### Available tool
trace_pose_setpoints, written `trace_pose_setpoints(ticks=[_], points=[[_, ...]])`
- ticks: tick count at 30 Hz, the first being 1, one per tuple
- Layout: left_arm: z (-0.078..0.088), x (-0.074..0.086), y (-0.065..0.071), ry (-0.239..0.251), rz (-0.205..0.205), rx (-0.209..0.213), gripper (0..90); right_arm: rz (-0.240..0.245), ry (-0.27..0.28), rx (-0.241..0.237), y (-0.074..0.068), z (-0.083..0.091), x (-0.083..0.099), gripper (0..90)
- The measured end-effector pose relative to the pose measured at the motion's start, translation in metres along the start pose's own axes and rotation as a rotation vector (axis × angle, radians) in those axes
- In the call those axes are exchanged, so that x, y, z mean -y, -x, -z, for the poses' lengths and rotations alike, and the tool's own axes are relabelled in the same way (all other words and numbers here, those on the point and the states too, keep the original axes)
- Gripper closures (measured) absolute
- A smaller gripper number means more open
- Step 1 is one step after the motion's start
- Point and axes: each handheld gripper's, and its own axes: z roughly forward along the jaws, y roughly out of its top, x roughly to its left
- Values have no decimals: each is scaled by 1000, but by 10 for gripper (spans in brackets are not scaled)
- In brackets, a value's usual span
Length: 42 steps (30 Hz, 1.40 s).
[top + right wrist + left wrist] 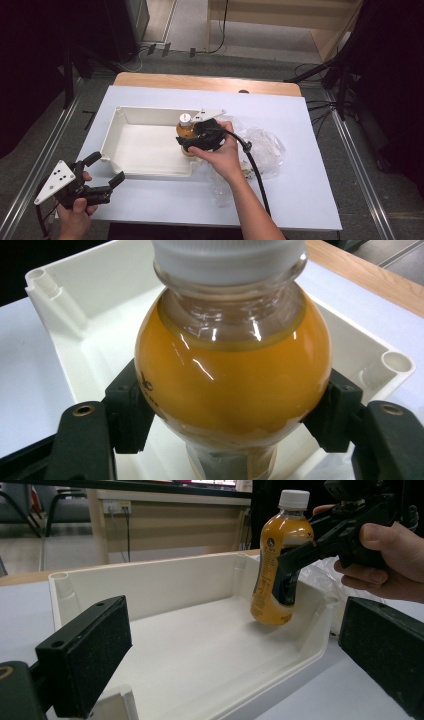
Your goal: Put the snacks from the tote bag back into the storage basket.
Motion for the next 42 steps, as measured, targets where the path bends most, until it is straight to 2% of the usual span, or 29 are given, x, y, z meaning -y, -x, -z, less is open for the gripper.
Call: trace_pose_setpoints(ticks=[24, 33, 36, 39, 42], points=[[-1, 1, 0, -8, -4, 1, 8, 5, -46, -7, 1, -10, 17, 316], [-1, 1, 0, -5, -4, 3, 9, 8, -40, -13, 1, -9, 20, 310], [-1, 0, 0, -7, -4, 2, 8, -3, -28, -22, 1, -8, 20, 298], [-1, 0, 0, -7, -4, 2, 8, -35, 32, -57, 5, 0, 20, 280], [-1, 1, 0, -9, -4, 3, 8, -49, 75, -62, 8, 10, 17, 240]])
